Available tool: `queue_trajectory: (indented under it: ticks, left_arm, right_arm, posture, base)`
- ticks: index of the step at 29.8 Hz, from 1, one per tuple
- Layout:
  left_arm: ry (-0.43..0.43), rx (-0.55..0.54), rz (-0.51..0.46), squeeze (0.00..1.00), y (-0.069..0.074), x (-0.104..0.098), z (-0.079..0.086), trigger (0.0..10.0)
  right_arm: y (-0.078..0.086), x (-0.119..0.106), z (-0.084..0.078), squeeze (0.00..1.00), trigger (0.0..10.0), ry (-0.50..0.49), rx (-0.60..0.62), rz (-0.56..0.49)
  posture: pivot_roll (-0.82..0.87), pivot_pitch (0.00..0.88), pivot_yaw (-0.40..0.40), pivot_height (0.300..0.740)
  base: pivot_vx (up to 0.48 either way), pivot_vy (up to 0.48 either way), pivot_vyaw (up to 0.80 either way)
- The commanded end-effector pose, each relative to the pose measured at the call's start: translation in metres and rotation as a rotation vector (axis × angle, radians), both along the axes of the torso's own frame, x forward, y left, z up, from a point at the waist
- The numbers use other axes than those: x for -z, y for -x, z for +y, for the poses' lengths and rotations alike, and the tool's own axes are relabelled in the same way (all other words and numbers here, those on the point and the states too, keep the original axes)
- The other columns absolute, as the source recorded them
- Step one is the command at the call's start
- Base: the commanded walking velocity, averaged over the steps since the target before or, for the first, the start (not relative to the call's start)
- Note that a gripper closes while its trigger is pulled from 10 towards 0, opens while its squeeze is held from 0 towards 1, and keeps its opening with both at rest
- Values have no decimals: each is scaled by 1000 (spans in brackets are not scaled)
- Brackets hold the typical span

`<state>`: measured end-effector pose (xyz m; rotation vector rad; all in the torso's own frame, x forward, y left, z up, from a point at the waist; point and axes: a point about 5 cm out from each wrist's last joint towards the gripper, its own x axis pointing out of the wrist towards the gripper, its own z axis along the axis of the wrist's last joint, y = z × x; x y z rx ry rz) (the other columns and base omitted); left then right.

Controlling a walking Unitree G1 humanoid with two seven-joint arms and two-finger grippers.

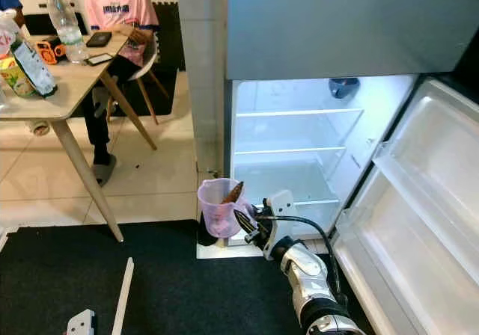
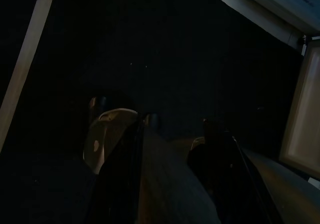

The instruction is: Restocking fridge

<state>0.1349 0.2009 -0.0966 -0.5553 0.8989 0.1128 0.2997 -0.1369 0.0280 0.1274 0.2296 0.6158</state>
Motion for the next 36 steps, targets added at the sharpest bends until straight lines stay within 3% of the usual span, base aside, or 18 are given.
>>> queue_trajectory:
  ticks: [1, 27, 32, 36]
  left_arm:
    - [11, 18, 3, 0, 0, 1, -5, 10000]
    - [7, 25, 3, 0, 0, 0, -3, 10000]
    - [4, 12, 9, 0, 0, 0, -3, 10000]
    - [-18, 12, 20, 0, -1, 1, -2, 10000]
  right_arm:
    - [1, 0, 0, 0, 10000, -2, -5, -13]
    - [1, 0, 4, 0, 10000, -76, 11, 11]
    - [0, -2, 4, 0, 10000, -113, 13, 11]
    - [3, -4, 6, 0, 10000, -219, -62, 24]
  posture:
    - [-42, 0, -4, 740]
    - [-50, 0, 10, 740]
    - [-52, 0, 12, 740]
    - [-52, 0, 12, 740]
  base:
    - [322, 0, 0]
    - [328, 0, 0]
    - [290, 0, 0]
    - [0, 0, -400]
